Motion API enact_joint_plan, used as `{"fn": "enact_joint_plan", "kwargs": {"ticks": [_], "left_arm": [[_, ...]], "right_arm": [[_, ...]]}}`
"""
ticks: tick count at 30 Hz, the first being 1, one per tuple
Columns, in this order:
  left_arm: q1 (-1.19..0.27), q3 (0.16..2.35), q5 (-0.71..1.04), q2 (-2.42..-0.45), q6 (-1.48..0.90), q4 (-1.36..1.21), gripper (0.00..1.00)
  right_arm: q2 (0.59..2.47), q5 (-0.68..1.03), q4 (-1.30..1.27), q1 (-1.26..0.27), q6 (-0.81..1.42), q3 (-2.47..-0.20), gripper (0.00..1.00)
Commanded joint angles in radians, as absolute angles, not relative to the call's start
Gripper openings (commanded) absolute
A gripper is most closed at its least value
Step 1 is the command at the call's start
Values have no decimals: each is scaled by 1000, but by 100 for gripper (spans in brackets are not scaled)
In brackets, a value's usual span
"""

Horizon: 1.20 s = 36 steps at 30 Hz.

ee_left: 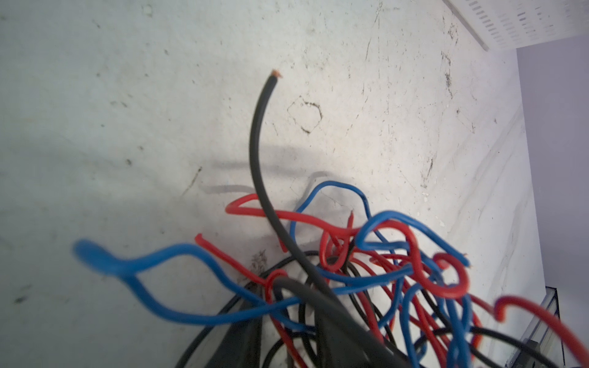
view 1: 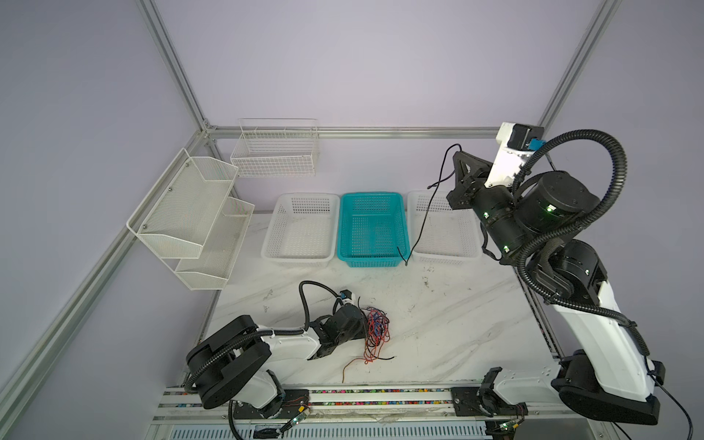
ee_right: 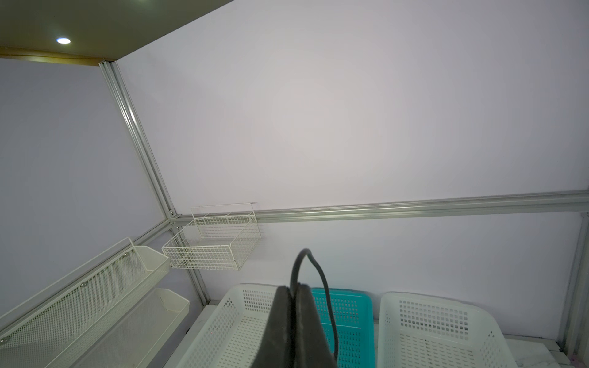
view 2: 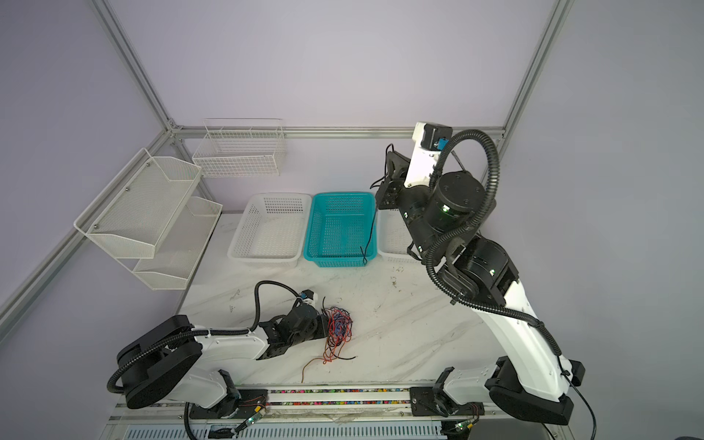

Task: Untangle the cables
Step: 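Pull the black wire up and out with the right gripper toward the far white basket, then lower the black wire into the far white basket and open the right gripper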

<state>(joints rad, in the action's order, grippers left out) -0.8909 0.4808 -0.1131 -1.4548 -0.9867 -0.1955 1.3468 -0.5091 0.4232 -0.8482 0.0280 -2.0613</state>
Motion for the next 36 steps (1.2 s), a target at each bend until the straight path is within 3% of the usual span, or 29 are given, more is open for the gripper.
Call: {"fn": "enact_joint_plan", "kwargs": {"ticks": [1,5,10,16,23,36], "left_arm": [[-892,544,-125,-1431,-960,-166,29],[-892,547,-123,-1422,-956,-160,31],[-891,548,-124,-1397,-954,-150,32],[-892,561,-118,-1381,-947,-129,34],[-891,575,-117,-1391,-938,-123,35],[-893,639,-116,-1389,-881,-80,39]], "right_arm": [[1394,-508,361,-792,-1,-2127,0],[1472,-331,361,-569,105,-2164,0],[1573,-239,338,-391,189,-2173,0],[1660,-117,209,-192,309,-1985,0],[1685,-67,44,-123,400,-1662,0],[1717,-123,82,-128,645,-1415,0]]}}
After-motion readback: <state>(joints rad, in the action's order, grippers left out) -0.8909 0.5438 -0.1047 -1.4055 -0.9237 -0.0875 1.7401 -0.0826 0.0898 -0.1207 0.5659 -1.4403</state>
